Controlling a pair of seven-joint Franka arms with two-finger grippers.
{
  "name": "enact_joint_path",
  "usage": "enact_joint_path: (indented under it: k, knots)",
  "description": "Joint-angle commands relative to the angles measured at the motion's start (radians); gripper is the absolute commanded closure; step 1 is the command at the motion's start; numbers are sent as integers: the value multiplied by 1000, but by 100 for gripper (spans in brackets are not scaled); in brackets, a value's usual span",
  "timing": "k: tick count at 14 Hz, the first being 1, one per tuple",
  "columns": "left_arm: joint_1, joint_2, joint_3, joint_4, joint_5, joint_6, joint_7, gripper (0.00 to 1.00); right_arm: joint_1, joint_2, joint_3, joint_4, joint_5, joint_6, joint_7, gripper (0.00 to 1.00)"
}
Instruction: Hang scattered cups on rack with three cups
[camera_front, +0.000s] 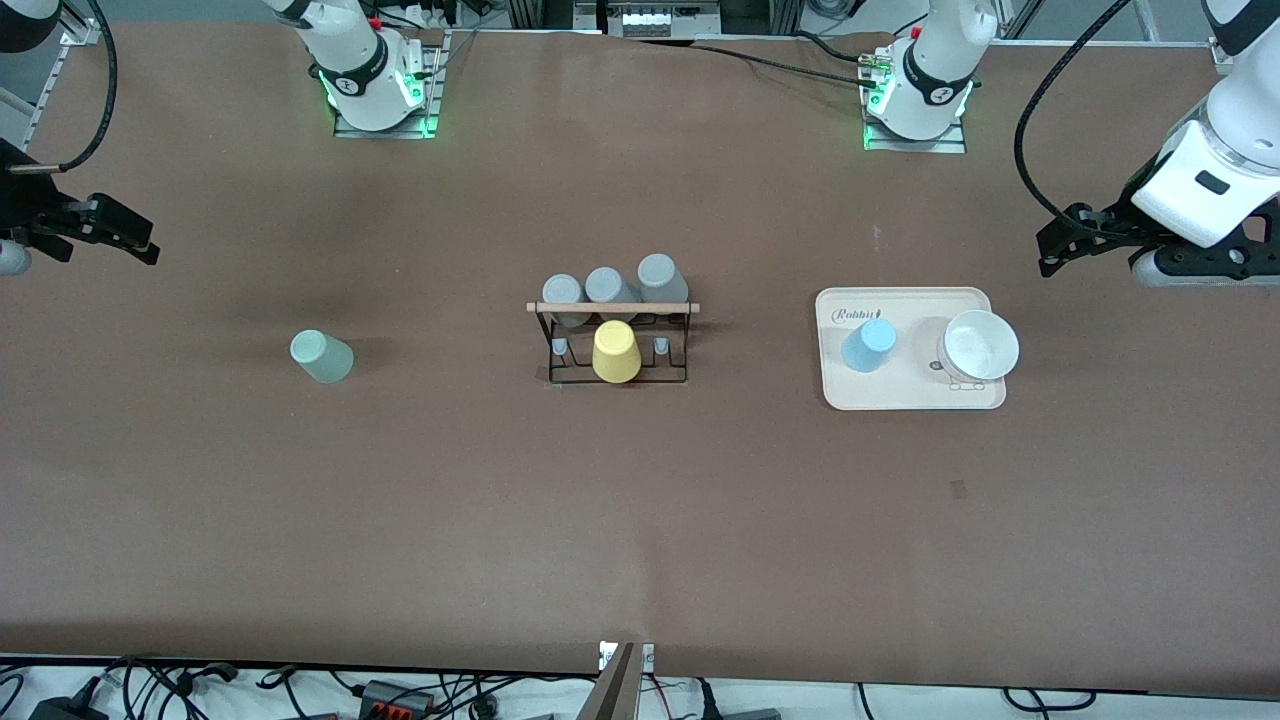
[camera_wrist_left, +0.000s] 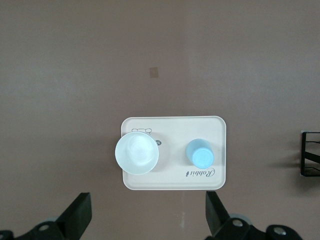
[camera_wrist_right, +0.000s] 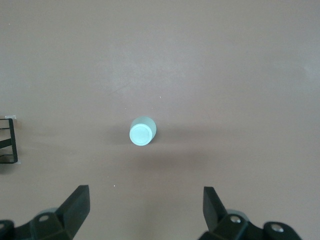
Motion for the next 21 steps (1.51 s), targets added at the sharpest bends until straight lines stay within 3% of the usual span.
enact_joint_path:
  k: [1,9,15,19,21]
  knots:
    - [2,-11,2,4,-9,-3,18,0,-5,-22,7,-8,3,-1,-8,0]
    - [2,6,3,43,-4,-13,16,0,-3,-16,9,-5,1,7,-7,0]
    - [-6,29,2,46,-5,-142,30,0,-2,-4,7,6,1,16,-7,0]
    - [-12,96,2,40,-12,-259,73,0,-2,1,7,8,1,21,-8,0]
    - [-12,131,-6,21,-13,-221,68,0,-2,2,7,8,0,24,-10,0]
